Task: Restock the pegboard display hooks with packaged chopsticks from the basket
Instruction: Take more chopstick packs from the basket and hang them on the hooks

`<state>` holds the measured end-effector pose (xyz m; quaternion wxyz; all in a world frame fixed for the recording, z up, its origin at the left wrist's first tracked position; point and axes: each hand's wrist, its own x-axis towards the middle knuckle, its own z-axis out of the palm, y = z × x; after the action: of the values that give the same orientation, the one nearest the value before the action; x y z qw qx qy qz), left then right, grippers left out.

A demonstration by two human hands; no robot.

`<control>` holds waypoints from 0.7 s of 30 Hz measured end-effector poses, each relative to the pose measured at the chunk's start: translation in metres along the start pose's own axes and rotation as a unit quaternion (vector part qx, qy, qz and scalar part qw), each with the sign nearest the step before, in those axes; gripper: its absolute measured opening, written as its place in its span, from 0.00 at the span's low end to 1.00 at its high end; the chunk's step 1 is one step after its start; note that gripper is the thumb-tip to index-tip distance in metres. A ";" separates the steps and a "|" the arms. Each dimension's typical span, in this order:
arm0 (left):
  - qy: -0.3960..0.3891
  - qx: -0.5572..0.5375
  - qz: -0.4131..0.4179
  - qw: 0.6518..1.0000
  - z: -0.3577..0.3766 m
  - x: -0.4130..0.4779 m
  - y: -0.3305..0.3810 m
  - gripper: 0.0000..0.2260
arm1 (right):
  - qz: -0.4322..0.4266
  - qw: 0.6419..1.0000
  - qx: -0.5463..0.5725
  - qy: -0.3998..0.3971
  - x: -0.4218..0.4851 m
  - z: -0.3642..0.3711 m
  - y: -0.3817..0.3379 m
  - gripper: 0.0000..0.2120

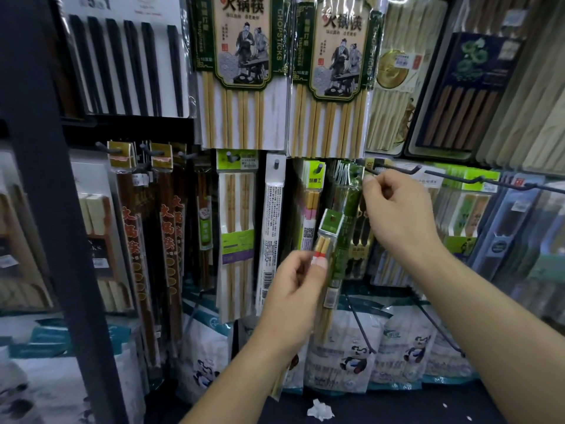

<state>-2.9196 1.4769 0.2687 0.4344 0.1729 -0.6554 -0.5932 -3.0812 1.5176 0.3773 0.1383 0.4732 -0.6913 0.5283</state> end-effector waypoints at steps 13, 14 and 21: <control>0.013 0.015 0.081 0.997 0.019 0.015 0.035 0.12 | 0.024 0.960 0.267 -0.079 -0.033 -0.008 -0.014 0.15; 0.020 0.018 0.083 0.996 0.022 0.018 0.037 0.12 | 0.022 0.960 0.269 -0.074 -0.031 -0.009 -0.015 0.15; 0.037 0.098 0.100 0.990 0.028 0.032 0.042 0.07 | 0.025 0.982 0.179 -0.058 -0.009 -0.009 -0.011 0.16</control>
<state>-2.9470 1.4812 0.3216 0.4963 0.1703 -0.7077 -0.4732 -3.0703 1.5298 0.3814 -0.0027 0.5026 -0.6038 0.6187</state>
